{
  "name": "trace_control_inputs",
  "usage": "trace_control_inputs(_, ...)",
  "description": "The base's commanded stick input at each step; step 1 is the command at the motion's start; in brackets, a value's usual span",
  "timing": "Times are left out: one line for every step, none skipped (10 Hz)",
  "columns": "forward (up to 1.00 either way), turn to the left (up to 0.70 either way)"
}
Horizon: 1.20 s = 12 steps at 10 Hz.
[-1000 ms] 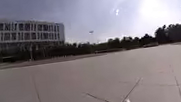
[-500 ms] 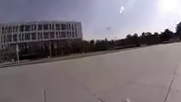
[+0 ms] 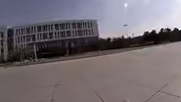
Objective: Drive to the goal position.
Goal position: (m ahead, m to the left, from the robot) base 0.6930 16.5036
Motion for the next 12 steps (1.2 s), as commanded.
trace_control_inputs(1.00,0.40)
trace_control_inputs(1.00,0.40)
trace_control_inputs(1.00,0.40)
trace_control_inputs(1.00,0.40)
trace_control_inputs(1.00,0.40)
trace_control_inputs(1.00,0.40)
trace_control_inputs(1.00,0.40)
trace_control_inputs(1.00,0.40)
trace_control_inputs(1.00,0.40)
trace_control_inputs(1.00,0.40)
trace_control_inputs(1.00,0.40)
trace_control_inputs(1.00,0.40)
